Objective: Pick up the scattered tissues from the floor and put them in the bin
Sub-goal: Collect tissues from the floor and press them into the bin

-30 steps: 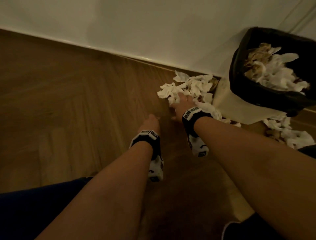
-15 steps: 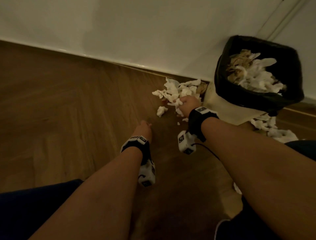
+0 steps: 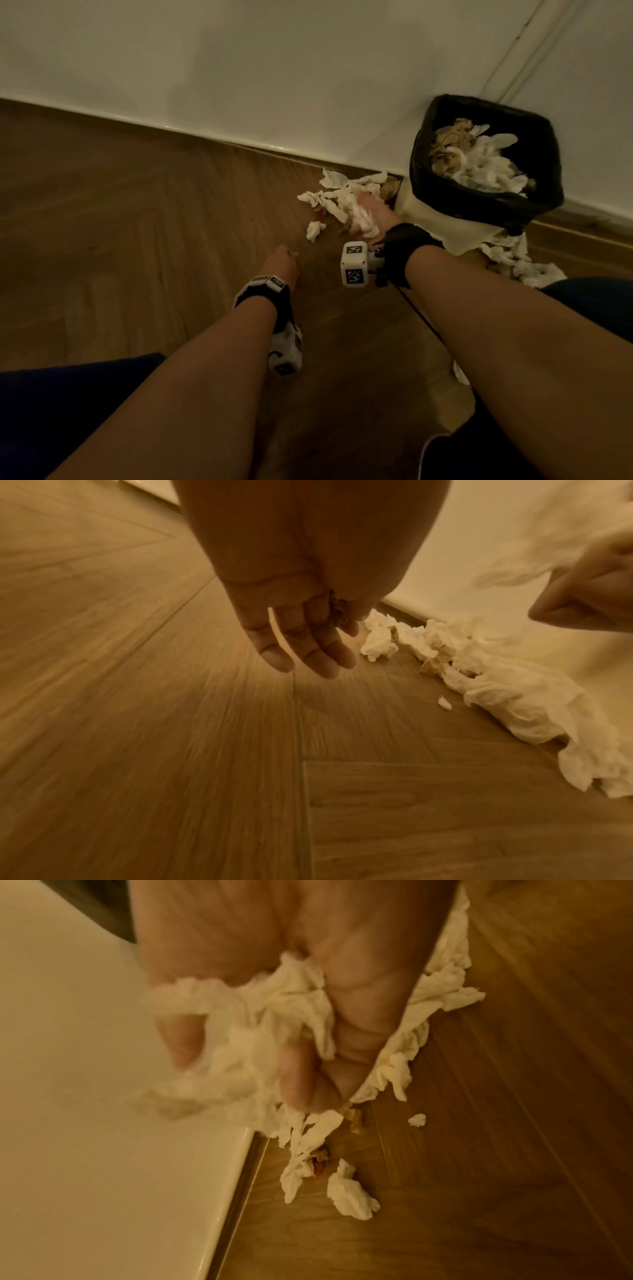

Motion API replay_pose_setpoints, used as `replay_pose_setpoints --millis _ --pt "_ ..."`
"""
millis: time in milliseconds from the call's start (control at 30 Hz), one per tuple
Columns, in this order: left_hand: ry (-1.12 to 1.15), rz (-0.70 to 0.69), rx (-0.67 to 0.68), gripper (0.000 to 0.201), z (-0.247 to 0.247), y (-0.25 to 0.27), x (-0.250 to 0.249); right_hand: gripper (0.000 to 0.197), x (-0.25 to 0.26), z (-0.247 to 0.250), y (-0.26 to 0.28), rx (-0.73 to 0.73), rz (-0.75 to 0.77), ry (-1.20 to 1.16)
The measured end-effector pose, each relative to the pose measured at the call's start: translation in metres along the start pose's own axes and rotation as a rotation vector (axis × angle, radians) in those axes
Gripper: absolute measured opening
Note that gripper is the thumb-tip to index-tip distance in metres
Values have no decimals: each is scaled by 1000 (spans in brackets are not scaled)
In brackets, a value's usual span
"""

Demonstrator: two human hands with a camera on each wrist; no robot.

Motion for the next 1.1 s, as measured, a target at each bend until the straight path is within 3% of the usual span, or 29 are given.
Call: replay_pose_setpoints --millis 67,100,167,233,300,400,467,500,533,667,733,867,933,1033,1100 --pt "-28 -8 -6 30 2 3 -3 49 2 1 1 -56 0 109" --pt "-44 -14 -7 30 2 5 -4 57 3 3 0 -106 11 287" --pt "-62 -24 -3 30 2 9 -9 70 7 6 6 -247 133 483" --pt "-68 -43 2 31 3 12 -16 70 8 5 16 -273 181 683" --pt "-48 -67 2 31 5 17 -26 68 11 -1 24 -226 223 725" --pt "-29 -84 -28 30 12 27 -38 63 15 -1 41 -204 222 657" --pt "-33 -102 -47 29 17 36 -46 39 19 -4 52 -69 75 427" --pt "-36 -115 -50 29 19 41 -50 25 22 -5 61 -10 81 351" --pt "-41 -123 -45 28 22 46 -54 22 24 -5 67 -8 77 277" --pt "-155 -186 -63 26 37 64 -74 40 30 -1 103 -21 116 73" --pt "-182 -209 -134 27 48 76 -85 50 37 5 120 -76 158 57" --pt "-76 -223 -242 21 61 100 -112 33 58 14 158 -222 221 192" --pt "-111 -299 -274 20 67 111 -137 39 79 25 177 -328 380 317" --pt "-196 -484 -361 21 83 132 -183 54 111 43 206 -366 524 445" --pt "-197 -591 -382 31 94 145 -212 52 124 60 226 -337 594 334"
Point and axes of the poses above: each hand's wrist, its own y-axis away from the middle knuckle, its own z-axis out of the back of the hand, x = y × z, the point moved 4 cm from there along -y, towards the middle knuckle, and after that the axes turned 5 degrees about -z, right-handed, at the moved point
